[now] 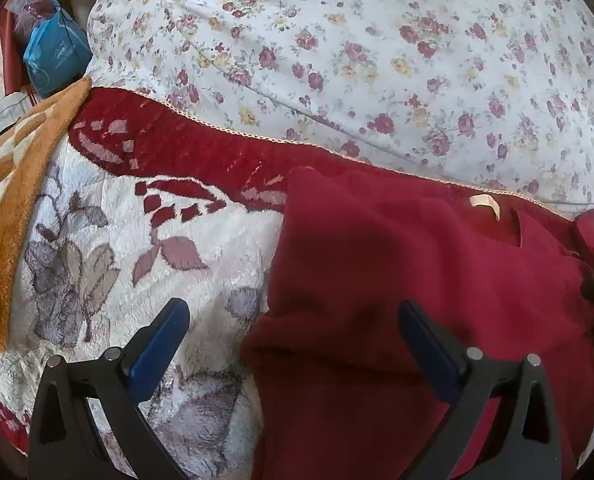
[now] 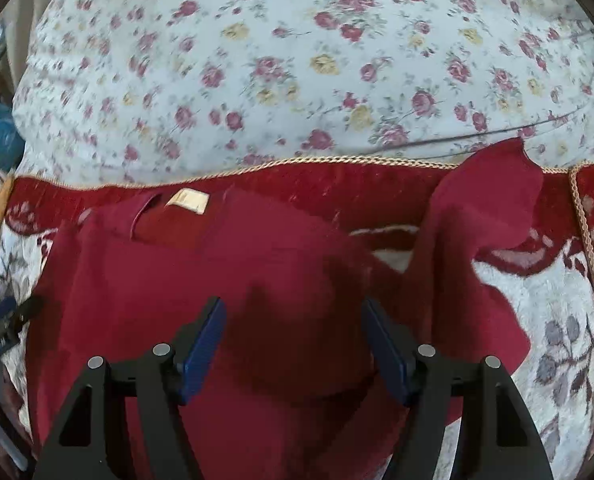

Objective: Fold small clothes

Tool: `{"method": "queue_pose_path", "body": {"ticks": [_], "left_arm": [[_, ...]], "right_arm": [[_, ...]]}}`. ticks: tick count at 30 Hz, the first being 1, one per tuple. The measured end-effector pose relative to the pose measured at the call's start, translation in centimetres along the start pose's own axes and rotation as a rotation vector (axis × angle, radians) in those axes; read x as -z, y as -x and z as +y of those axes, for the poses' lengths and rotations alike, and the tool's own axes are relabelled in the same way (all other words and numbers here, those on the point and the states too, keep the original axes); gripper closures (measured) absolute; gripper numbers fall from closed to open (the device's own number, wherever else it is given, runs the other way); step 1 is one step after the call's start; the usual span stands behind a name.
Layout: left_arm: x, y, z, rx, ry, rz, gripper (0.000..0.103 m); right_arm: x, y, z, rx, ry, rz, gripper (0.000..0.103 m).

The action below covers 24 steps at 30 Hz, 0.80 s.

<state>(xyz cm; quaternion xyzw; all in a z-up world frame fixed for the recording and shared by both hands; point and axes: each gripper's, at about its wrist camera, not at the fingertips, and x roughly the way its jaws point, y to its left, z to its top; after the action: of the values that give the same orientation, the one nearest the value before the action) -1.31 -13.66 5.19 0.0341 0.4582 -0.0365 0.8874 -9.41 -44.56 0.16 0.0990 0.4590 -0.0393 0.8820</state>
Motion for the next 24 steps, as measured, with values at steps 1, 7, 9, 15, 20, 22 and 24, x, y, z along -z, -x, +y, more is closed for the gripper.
{"method": "queue_pose_path", "body": {"ticks": [1, 7, 9, 15, 20, 22, 24], "left_arm": [[0.0, -0.1, -0.1, -0.004, -0.003, 0.003, 0.0], [0.3, -1.0, -0.2, -0.017, -0.012, 0.029, 0.0], [0.3, -1.3, -0.2, -0.019, -0.009, 0.036, 0.0], [0.3, -1.3, -0.3, -0.017, -0.009, 0.04, 0.0], [0.4, -1.2, -0.2, -0.015, -0.009, 0.036, 0.0], [0.4, -1.1, -0.2, -0.013, -0.008, 0.034, 0.0], [0.4, -1.0, -0.2, -0.012, -0.008, 0.033, 0.0]], "right_arm": [[0.1, 0.0, -0.1, 0.0, 0.006, 0.002, 0.028], [1.1, -1.1, 0.1, 0.05, 0.053, 0.021, 0.028], [1.1, -0.8, 0.2, 0.055, 0.056, 0.016, 0.028], [1.4, 0.7, 0.2, 0.007, 0.042, -0.012, 0.028], [1.9, -0.3, 0.4, 0.039, 0.072, 0.001, 0.026], [1.9, -0.3, 0.5, 0.039, 0.073, 0.005, 0.025], [1.8, -0.3, 0.5, 0.041, 0.078, 0.006, 0.024]]}}
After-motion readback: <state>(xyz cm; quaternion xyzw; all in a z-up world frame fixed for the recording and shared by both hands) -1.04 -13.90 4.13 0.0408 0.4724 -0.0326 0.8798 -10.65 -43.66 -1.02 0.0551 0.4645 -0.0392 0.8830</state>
